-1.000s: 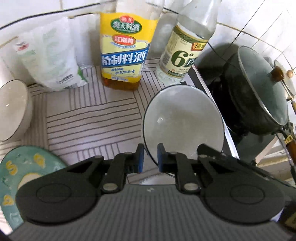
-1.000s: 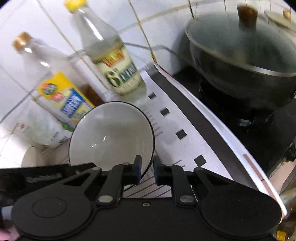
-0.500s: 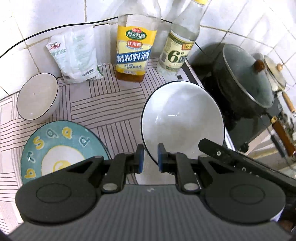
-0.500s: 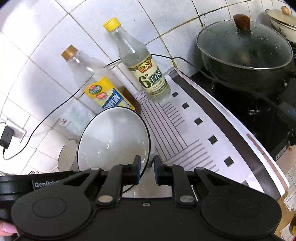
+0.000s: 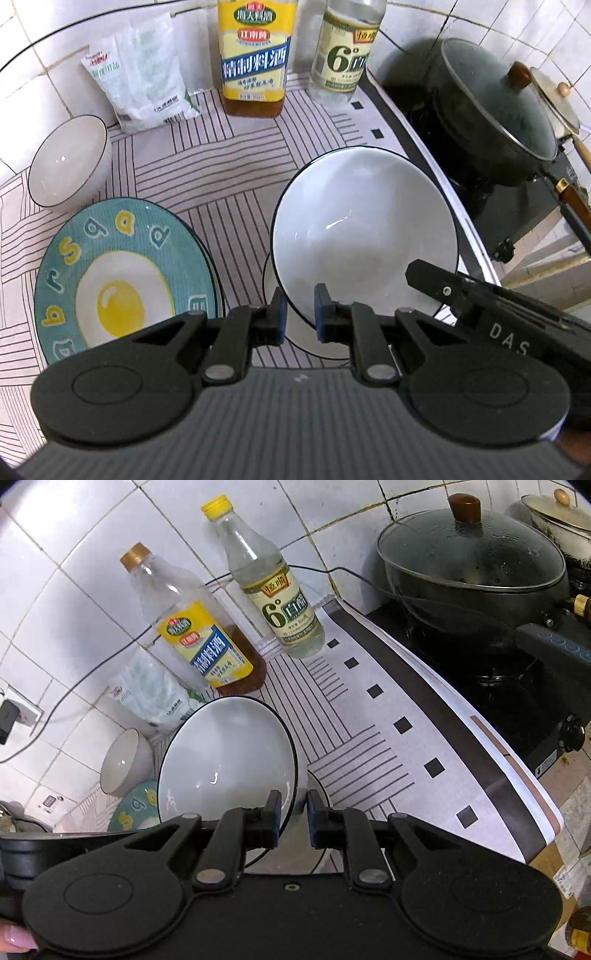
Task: Organize plates and bowls
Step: 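Grip the two nested bowls' rim with both tools and lift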
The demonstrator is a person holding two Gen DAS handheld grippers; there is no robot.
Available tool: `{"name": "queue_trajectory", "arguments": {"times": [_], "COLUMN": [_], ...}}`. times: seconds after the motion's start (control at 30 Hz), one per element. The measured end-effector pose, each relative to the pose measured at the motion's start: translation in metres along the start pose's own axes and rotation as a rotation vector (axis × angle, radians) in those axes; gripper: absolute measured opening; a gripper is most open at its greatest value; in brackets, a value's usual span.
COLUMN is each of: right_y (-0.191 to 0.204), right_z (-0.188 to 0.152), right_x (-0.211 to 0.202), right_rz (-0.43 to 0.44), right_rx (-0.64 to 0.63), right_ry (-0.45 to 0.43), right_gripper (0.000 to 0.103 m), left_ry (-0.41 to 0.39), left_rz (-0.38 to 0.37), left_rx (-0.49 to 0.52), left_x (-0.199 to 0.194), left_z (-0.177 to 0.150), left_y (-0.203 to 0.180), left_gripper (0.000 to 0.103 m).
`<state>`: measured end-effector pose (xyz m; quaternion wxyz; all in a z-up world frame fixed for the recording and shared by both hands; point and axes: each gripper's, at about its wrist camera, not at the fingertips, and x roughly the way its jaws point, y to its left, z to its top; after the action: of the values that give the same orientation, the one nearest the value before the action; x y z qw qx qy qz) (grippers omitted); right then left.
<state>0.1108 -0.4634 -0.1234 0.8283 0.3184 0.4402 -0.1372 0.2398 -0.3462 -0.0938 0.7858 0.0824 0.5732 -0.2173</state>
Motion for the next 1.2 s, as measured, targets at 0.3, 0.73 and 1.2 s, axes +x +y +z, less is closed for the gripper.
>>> {"name": "queue_trajectory", "arguments": {"times": [0.3,0.73,1.2], "right_y": [0.004,0.009,0.015], "right_z": [0.000,0.005,-0.010], "right_x": [0.011,0.023,0.026], "right_rz": [-0.031,-0.072,-0.140], "right_rx": [-0.040,-0.156,-0.312], "right_ry": [0.027,0.048,0.035], "right_gripper": [0.018,0.018,0.013], "left_ry": [0.066,0.116,0.148], "left_rz": [0.026,0.044,0.013], "left_rx": [-0.029,-0.045,-0.058], "left_x": [0.018,0.029,0.023], "left_z": [0.003,0.011,-0.004], "left_y": [0.004,0.001,-0.002], "left_gripper": [0.013,0.015,0.017]}}
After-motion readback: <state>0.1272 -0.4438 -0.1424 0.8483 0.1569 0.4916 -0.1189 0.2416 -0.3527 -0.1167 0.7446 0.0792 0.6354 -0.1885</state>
